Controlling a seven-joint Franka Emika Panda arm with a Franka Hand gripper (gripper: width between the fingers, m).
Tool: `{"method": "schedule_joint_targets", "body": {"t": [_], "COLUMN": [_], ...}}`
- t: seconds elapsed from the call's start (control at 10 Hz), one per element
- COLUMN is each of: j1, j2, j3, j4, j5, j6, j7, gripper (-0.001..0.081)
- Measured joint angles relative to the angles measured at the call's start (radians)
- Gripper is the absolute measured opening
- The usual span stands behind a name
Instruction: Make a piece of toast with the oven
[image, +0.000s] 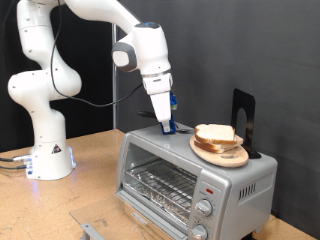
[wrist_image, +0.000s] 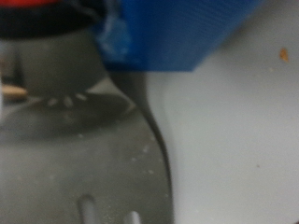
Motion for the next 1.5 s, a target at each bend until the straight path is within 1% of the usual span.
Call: {"method": "schedule_joint_targets", "body": {"t": [0.2, 0.3, 0.4, 0.6, 0.7, 0.8, 1.0, 1.2, 1.3, 1.5], "j1": [0.002, 0.003, 0.003, 0.003, 0.003, 0.003, 0.003, 0.003, 0.003, 0.003], "j2": [0.004, 0.006, 0.007, 0.007, 0.007, 0.007, 0.007, -0.010, -0.033, -0.105], "j3": [0.001, 0.001, 0.001, 0.002, 0.002, 0.002, 0.001, -0.007, -0.015, -0.032], "j4": [0.000, 0.000, 0.000, 0.001, 0.001, 0.001, 0.001, 0.002, 0.001, -0.007], "j5": [0.017, 0.018, 0.018, 0.018, 0.018, 0.018, 0.025, 0.079, 0.105, 0.114], "j6": [0.000, 0.000, 0.000, 0.000, 0.000, 0.000, 0.000, 0.000, -0.006, -0.070], "j7": [-0.014, -0.015, -0.015, -0.015, -0.015, -0.015, -0.016, -0.063, -0.091, -0.108], "gripper": [0.0808, 0.0785, 0.0785, 0.0515, 0.0515, 0.0403, 0.0403, 0.0403, 0.0403, 0.0403]}}
